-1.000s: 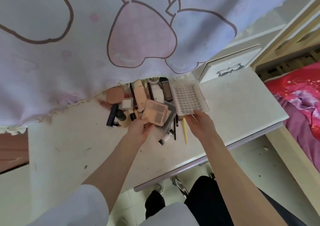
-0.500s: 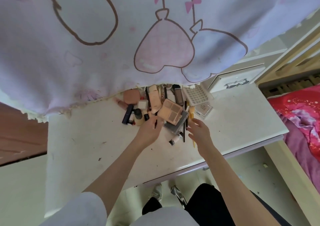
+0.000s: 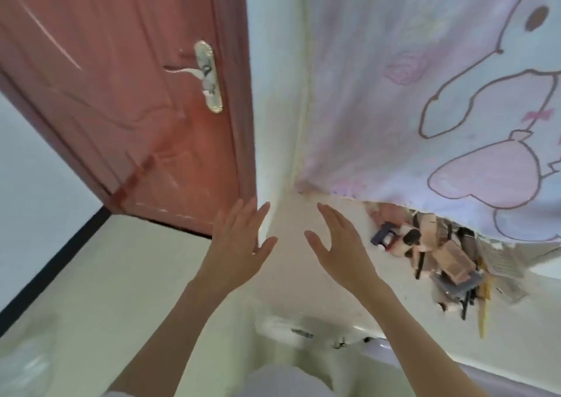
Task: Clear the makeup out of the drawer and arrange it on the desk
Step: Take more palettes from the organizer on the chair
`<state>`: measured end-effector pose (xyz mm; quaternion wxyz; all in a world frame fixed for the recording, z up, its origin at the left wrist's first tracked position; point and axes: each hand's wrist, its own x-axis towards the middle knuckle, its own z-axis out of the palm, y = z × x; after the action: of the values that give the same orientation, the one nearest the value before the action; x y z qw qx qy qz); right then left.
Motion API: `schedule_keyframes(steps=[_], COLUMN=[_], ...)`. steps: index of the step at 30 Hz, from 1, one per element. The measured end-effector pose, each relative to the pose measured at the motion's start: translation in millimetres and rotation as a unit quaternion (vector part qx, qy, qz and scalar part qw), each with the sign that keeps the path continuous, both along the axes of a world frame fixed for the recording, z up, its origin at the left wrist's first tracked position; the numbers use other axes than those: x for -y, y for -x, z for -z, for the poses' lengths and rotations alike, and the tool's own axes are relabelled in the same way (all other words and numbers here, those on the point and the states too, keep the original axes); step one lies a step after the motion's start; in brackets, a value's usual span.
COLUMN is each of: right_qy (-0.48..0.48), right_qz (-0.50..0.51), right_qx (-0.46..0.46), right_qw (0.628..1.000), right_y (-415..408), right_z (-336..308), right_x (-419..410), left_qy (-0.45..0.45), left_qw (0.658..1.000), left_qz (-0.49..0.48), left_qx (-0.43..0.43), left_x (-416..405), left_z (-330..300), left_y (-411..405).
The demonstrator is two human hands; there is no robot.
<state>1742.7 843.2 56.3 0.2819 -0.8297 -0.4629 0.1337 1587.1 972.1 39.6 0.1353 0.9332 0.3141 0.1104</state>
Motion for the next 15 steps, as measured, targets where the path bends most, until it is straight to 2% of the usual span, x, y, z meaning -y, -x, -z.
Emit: schedule_keyframes(steps=[4,7,12,15], right_qy=[0.016,0.021,-0.015,-0.009], right_qz=[-0.175,-0.301,-0.474,-0.571], right_qx=[0.031,0.037,0.043,0.04], right_qw=[0.984,0.953,0.879,0.82], right_y=[113,204,348,437], right_z=[-3,-5,-5,-1], right_x=[-78,-129,-181,-201], left_qy=[-0.02,-0.02,-0.024,-0.026], left_qw=[0.988,0.959,0.877,0.82], left_qz=[-0.153,-0.284,-0.48,-0.572], left_qx=[-0.019,-0.015,0.016,0.013], left_x=[-24,-27,0,32], left_z=[-5,-9,-17,-16], left_y=[150,258,403,475])
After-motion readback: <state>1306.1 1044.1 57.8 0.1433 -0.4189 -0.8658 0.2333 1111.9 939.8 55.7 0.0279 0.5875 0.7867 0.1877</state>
